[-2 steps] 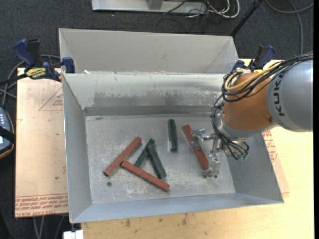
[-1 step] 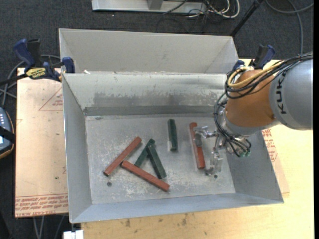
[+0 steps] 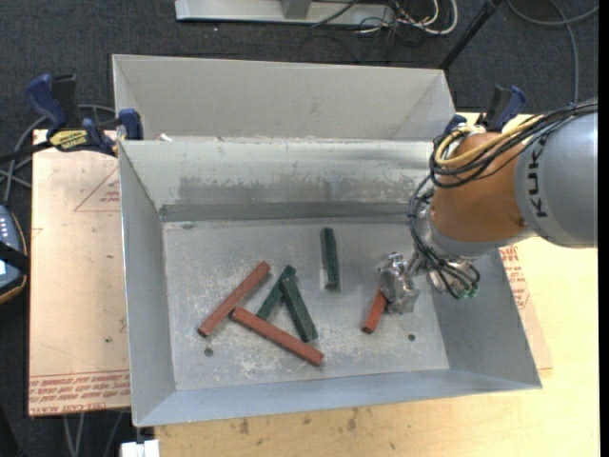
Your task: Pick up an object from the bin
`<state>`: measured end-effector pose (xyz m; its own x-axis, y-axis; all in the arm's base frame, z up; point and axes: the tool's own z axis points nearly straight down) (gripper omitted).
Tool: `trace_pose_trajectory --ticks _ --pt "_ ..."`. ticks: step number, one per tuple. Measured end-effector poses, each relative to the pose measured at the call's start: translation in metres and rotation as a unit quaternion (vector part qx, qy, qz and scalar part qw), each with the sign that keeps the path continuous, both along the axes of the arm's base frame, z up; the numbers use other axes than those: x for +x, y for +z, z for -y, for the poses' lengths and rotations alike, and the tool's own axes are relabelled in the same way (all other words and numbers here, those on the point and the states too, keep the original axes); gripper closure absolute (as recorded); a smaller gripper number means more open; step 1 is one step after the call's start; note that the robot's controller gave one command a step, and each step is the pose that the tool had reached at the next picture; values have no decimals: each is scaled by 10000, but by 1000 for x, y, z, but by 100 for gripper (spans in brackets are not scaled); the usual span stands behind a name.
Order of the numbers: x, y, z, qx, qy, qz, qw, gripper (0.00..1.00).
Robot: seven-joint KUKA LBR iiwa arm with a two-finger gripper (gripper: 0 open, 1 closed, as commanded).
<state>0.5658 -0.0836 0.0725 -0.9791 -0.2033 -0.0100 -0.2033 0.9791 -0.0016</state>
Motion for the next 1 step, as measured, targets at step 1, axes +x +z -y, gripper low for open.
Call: trace_pose_trajectory --ticks 1 --pt "-2 -2 0 2 2 -32 10000 0"
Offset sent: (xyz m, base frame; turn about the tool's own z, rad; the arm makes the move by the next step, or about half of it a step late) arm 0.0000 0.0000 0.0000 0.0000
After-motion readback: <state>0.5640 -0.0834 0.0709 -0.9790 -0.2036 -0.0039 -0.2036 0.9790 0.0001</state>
